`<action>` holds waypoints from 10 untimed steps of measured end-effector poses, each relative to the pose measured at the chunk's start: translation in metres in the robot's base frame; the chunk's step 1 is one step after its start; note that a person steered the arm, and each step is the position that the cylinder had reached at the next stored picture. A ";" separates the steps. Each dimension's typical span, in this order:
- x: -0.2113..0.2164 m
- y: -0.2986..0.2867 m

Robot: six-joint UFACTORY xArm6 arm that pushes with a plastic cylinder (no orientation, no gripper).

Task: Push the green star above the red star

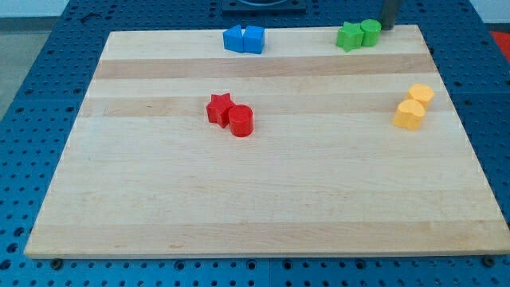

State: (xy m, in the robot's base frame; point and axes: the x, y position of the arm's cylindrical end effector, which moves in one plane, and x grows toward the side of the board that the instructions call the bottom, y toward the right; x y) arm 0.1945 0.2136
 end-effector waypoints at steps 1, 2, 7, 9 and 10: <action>0.021 -0.034; 0.040 -0.075; 0.074 -0.152; 0.161 -0.240; 0.161 -0.231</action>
State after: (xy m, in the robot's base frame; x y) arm 0.3557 -0.0175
